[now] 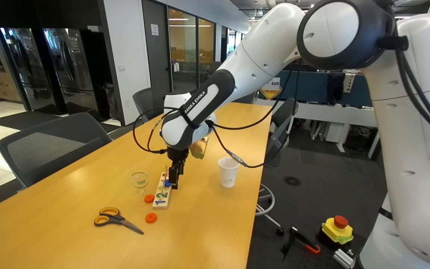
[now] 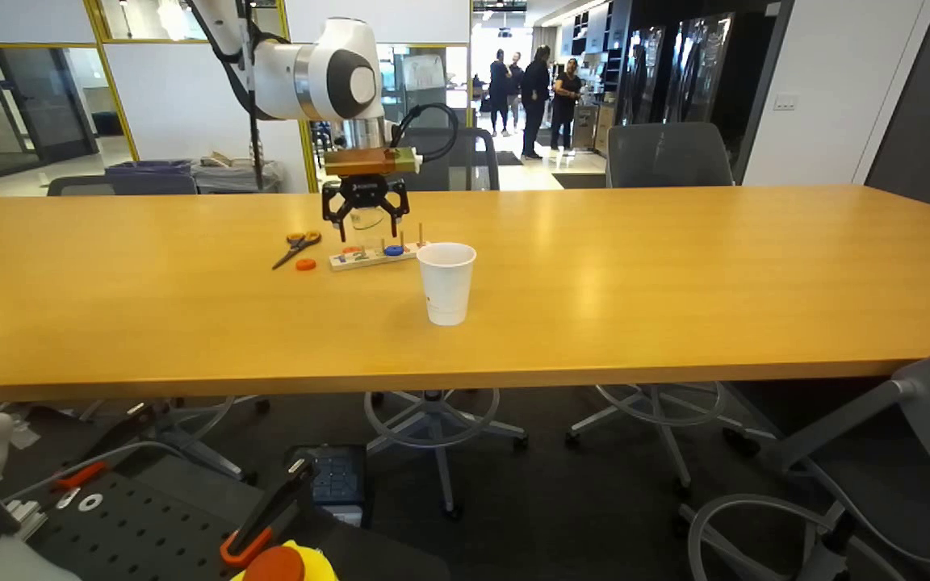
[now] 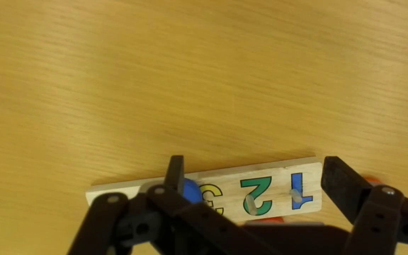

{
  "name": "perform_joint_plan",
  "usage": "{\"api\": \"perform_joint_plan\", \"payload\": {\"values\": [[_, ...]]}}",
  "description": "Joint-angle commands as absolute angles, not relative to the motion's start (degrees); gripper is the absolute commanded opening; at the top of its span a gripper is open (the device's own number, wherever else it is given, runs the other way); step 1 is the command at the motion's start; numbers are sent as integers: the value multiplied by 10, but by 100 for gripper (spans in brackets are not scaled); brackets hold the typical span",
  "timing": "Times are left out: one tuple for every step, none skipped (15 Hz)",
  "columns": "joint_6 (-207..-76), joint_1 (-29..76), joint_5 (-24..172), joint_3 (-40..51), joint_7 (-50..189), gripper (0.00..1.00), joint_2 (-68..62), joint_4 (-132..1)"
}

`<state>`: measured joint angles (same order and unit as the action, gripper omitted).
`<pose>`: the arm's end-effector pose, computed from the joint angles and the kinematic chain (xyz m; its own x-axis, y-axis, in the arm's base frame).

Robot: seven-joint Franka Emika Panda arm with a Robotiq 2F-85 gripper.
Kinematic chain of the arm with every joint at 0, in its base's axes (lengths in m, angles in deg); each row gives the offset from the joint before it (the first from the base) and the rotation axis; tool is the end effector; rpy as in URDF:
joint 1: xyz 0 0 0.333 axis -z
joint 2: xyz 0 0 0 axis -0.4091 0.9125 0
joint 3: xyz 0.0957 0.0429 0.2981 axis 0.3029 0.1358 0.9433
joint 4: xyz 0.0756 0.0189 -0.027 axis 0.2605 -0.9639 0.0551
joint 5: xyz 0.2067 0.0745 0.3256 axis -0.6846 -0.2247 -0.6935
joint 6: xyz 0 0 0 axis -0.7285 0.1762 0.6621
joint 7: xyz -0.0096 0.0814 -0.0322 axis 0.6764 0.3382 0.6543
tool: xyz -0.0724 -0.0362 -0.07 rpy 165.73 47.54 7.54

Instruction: Put two round orange blocks in the white cup then put the blue round block in the clear cup, then put the last two round orange blocks

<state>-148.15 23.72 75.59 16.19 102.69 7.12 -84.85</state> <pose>0.6216 0.0740 0.2471 0.7806 0.6230 0.0495 0.6225 -0.7821 0.0277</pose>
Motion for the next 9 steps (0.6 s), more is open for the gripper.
{"api": "perform_joint_plan", "payload": {"values": [[-1480, 258, 744, 185, 1068, 100, 129, -783], [-1478, 260, 746, 187, 1072, 100, 140, -770], [-1478, 261, 749, 188, 1074, 100, 150, -758], [-1478, 260, 753, 186, 1073, 100, 159, -747], [-1476, 259, 755, 185, 1073, 100, 168, -735], [-1475, 259, 756, 185, 1073, 100, 175, -725], [-1474, 258, 759, 183, 1074, 100, 183, -715], [-1473, 257, 761, 182, 1074, 100, 190, -705], [-1470, 255, 764, 180, 1072, 100, 198, -694]]}}
